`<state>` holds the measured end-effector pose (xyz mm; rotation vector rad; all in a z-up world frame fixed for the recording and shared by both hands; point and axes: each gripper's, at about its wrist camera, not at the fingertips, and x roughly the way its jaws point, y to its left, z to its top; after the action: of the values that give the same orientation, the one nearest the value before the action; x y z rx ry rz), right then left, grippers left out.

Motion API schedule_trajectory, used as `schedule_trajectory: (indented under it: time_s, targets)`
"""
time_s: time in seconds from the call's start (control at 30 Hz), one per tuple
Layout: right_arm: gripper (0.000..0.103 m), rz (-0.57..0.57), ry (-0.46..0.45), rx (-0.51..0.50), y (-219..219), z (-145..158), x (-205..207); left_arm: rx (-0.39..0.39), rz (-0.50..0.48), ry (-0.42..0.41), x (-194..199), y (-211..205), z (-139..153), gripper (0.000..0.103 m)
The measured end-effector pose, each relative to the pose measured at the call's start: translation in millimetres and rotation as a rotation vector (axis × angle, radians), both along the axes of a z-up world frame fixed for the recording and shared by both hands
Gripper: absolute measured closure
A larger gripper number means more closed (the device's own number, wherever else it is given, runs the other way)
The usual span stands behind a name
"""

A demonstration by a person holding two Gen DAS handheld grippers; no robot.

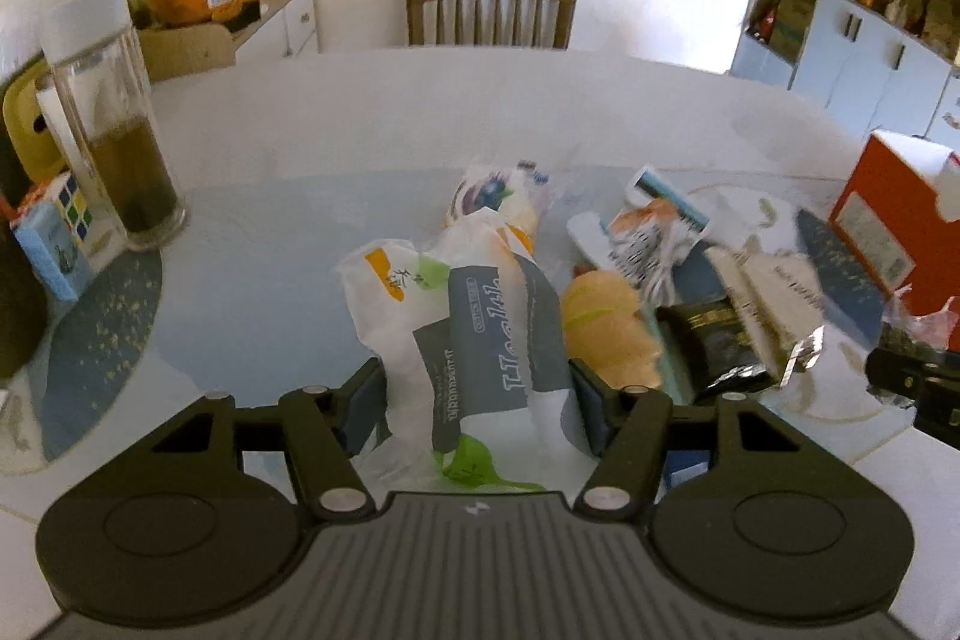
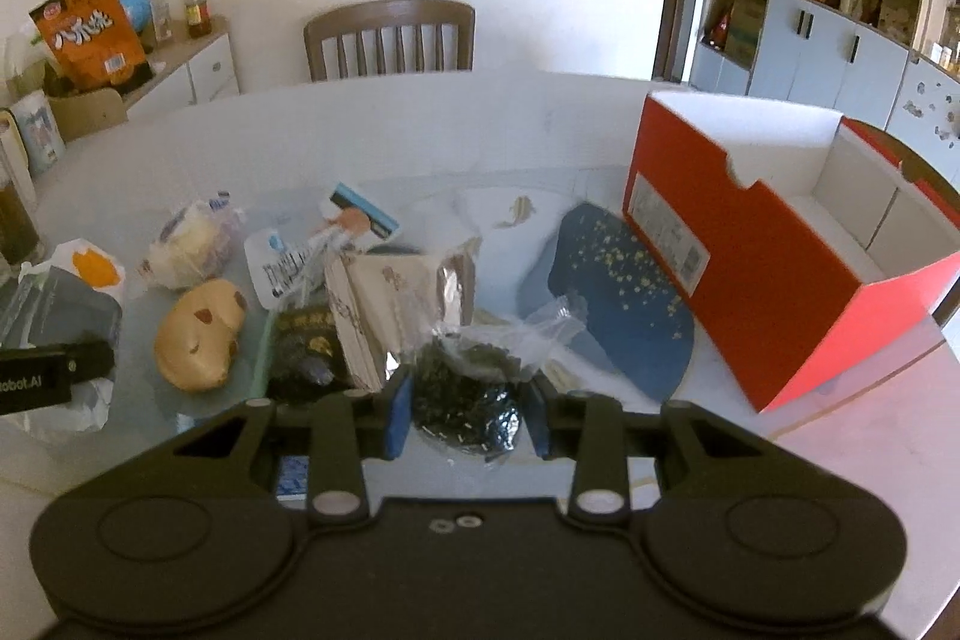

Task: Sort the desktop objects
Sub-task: 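Grasp the dark tea-leaf bag with the right tool while the left tool grasps the white bread bag, then carry the tea-leaf bag and bread bag over the red shoebox with both tools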

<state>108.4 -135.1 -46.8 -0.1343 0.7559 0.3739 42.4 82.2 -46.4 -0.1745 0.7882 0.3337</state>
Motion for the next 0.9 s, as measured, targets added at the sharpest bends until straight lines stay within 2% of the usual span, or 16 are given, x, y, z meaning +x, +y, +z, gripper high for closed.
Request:
schedule_trajectory:
  time_s: [0.27, 0.5, 0.9]
  targets:
    - [0.067, -0.007, -0.032, 0.027, -8.3, 26.3, -15.5, 0.005, -0.056, -0.053, -10.7, -14.5, 33.9, 0.039]
    - [0.067, -0.001, -0.041, 0.043, -22.4, 44.7, -20.2, 0.004, -0.118, -0.064, -11.3, -32.8, 53.5, 0.039]
    - [0.067, 0.024, -0.047, 0.084, -69.9, 67.7, -4.7, -0.012, -0.199, -0.068, 15.0, -93.8, 75.8, 0.039]
